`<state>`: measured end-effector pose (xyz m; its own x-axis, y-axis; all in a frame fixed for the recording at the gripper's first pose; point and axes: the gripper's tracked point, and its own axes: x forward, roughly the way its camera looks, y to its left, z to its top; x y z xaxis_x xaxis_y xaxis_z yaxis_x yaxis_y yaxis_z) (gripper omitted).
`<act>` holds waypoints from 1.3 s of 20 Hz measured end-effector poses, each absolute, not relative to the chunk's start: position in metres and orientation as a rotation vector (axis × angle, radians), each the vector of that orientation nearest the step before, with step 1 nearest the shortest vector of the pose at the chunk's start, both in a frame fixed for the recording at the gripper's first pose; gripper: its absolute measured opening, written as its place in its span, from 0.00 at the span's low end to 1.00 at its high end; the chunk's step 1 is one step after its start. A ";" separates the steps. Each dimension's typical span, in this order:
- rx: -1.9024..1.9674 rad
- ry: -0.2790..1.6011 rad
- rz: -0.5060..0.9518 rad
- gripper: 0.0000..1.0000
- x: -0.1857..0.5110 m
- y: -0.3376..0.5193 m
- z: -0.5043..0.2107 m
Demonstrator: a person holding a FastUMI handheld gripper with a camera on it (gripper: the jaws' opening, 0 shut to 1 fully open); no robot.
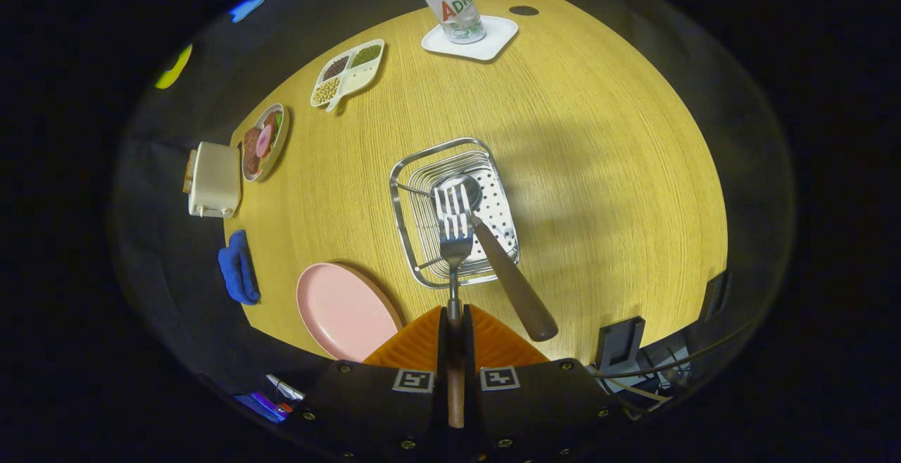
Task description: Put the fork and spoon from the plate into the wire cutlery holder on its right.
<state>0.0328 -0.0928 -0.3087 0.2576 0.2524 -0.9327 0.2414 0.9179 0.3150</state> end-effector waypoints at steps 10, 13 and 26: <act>0.483 1.333 0.002 0.27 0.047 -0.087 -0.301; 0.493 1.326 0.017 0.44 0.046 -0.085 -0.297; 0.434 1.248 0.013 0.47 0.019 -0.119 -0.253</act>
